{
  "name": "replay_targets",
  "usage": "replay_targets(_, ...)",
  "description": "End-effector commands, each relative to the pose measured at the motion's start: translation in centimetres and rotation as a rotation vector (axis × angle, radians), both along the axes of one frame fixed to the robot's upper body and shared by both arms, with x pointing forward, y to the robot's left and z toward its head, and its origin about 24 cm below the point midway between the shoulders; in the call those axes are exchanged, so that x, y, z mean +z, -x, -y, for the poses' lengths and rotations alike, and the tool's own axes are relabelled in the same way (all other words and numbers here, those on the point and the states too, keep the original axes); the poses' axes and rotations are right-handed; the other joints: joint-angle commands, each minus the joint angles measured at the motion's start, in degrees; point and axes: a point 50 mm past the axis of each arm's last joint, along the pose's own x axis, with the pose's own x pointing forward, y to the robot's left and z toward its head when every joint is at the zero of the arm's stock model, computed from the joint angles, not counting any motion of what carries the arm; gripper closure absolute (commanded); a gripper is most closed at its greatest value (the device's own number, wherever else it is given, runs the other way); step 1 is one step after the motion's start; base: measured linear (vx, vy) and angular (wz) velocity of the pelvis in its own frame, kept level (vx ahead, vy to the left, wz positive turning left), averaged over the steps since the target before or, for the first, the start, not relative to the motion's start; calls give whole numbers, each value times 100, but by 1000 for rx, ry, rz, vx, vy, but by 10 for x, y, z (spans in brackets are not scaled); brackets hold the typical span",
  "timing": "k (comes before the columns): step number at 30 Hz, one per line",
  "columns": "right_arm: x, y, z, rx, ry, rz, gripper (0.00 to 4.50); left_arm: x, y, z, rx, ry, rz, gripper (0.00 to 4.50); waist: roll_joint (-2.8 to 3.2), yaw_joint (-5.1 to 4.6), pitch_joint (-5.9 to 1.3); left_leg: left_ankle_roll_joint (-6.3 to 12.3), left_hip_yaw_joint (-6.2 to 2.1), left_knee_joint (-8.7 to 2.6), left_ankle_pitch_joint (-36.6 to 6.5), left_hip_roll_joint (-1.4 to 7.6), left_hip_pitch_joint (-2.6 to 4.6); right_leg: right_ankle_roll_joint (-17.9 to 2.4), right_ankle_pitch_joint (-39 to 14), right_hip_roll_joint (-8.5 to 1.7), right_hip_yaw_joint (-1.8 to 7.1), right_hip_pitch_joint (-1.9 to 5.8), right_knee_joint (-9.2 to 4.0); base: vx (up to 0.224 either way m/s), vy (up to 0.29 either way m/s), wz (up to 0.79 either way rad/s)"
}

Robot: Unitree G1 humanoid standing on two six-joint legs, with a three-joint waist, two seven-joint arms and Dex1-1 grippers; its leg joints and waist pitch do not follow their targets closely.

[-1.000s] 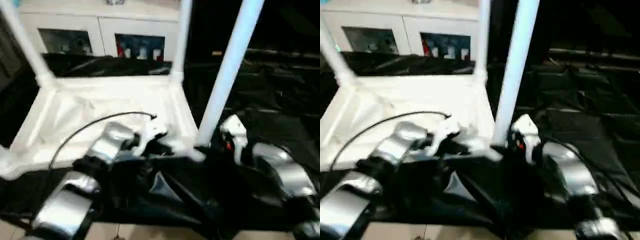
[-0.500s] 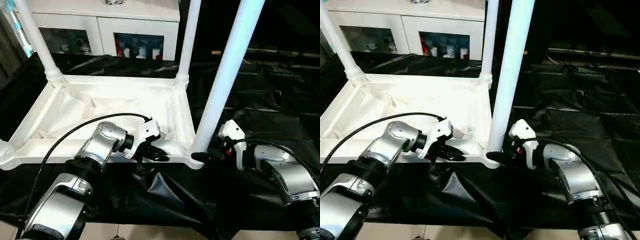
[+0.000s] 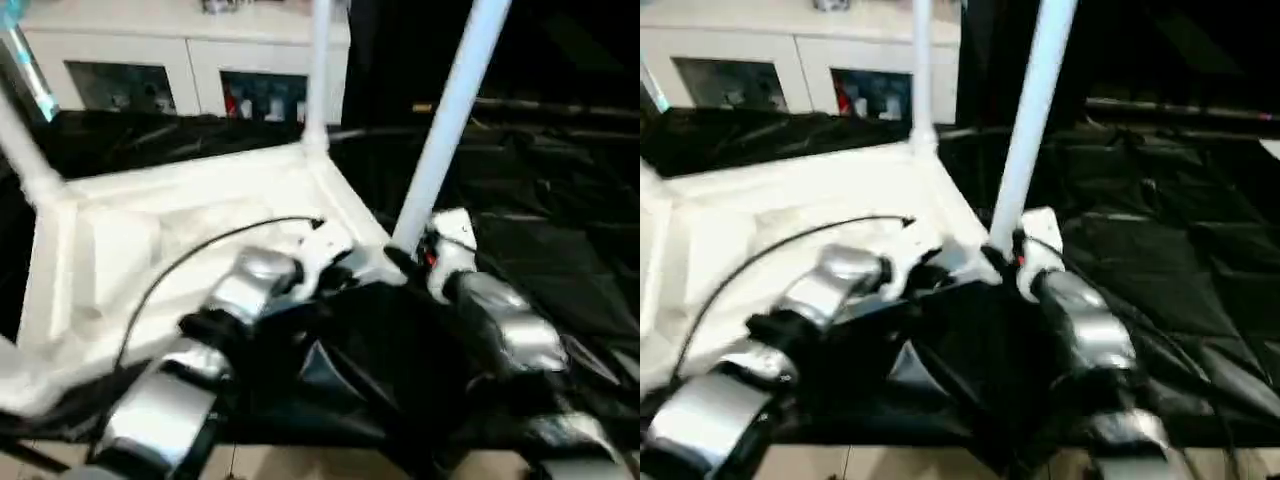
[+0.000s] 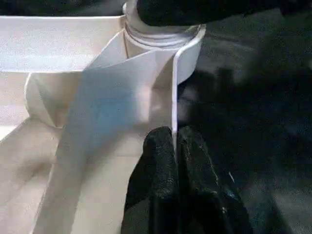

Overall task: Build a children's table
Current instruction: Rotate leg to tighten

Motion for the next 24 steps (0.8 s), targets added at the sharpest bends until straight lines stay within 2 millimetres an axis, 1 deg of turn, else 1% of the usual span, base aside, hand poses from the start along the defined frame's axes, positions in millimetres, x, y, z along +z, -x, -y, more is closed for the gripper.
replay_targets(1,-32,10,-16,-18,4,-153,244,0,13,41,-87,58,-21,450,30,5,-278,-104,22,-372,-1687,40,52,-1093,-1141,-183,126,171,-443,0,0,0)
replay_targets(2,-31,9,-19,-17,-1,-150,244,1,15,45,-95,61,-19,450,21,3,-288,-83,24,-367,-1673,37,53,-1096,-1089,-181,124,179,-441,0,0,0)
replay_targets(3,-30,8,-22,-12,-14,-142,244,2,16,49,-109,72,-21,450,23,12,-283,-46,28,-364,-1645,29,43,-1081,-1024,-174,123,187,-446,0,0,0)
replay_targets(4,-28,7,-25,-7,-22,-132,210,3,18,53,-124,80,-22,450,19,21,-280,-1,29,-366,-1653,25,37,-1061,-1027,-178,122,191,-453,0,0,0)
replay_targets(5,-28,7,-25,-7,-22,-132,189,3,18,53,-124,80,-22,450,13,20,-279,15,31,-368,-1673,23,31,-1044,-1065,-176,121,193,-457,0,0,0)
replay_targets(6,-26,6,-25,20,-18,-121,176,2,18,52,-137,78,-22,450,26,23,-274,23,25,-375,-1746,27,36,-1009,-1220,-180,116,190,-471,0,0,0)
replay_targets(8,-25,6,-25,30,-12,-116,167,2,18,51,-137,76,-22,450,31,29,-277,7,22,-378,-1779,37,45,-1004,-1250,-178,118,181,-475,0,0,0)
replay_targets(10,-23,6,-19,62,20,-94,142,1,17,47,-146,73,-23,450,17,43,-287,19,22,-375,-1694,38,35,-1020,-1078,-173,118,196,-457,0,0,0)
replay_targets(11,-21,6,-15,88,40,-80,134,1,17,44,-153,71,-25,450,31,53,-291,26,23,-370,-1664,39,41,-1037,-1002,-174,118,198,-448,0,0,0)
replay_targets(12,-19,7,-7,130,64,-70,134,0,16,39,-163,69,-30,450,25,65,-297,62,32,-353,-1575,38,41,-1076,-814,-172,119,208,-437,0,0,0)
replay_targets(13,-19,7,-4,143,71,-69,134,0,16,37,-165,68,-31,450,12,101,-297,114,38,-341,-1471,36,37,-1108,-659,-173,117,230,-427,0,0,0)
replay_targets(15,-18,10,9,184,114,-73,134,0,16,30,-182,68,-36,450,8,139,-293,187,51,-331,-1371,32,33,-1153,-537,-177,121,233,-418,0,0,0)
replay_targets(17,-12,13,26,233,123,-68,134,-1,14,20,-196,64,-41,450,10,163,-282,235,49,-334,-1385,32,25,-1142,-668,-189,118,243,-421,0,0,0)
replay_targets(18,-11,14,28,242,121,-67,134,-1,14,18,-199,65,-42,450,4,166,-281,245,47,-335,-1394,31,22,-1127,-722,-189,116,249,-431,0,0,0)
replay_targets(19,-4,18,34,311,105,-53,134,0,14,12,-221,65,-48,450,11,166,-273,265,45,-342,-1467,36,24,-1114,-882,-189,114,244,-445,0,0,0)
replay_targets(20,-2,20,36,332,100,-50,134,0,14,10,-229,65,-48,450,13,190,-272,284,41,-342,-1520,51,36,-1090,-960,-196,118,247,-460,0,0,0)
replay_targets(21,3,25,39,401,90,-40,134,1,15,5,-262,73,-53,450,9,187,-272,296,44,-341,-1529,52,33,-1094,-961,-193,123,241,-456,0,0,0)
replay_targets(23,7,30,42,467,86,-32,134,2,17,1,-304,88,-59,450,4,210,-269,319,38,-350,-1591,65,32,-1096,-1026,-200,121,248,-460,0,0,0)
replay_targets(24,9,33,44,506,84,-32,134,4,19,-1,-333,97,-64,450,5,197,-266,334,39,-351,-1579,64,14,-1123,-1022,-195,121,235,-453,0,0,0)
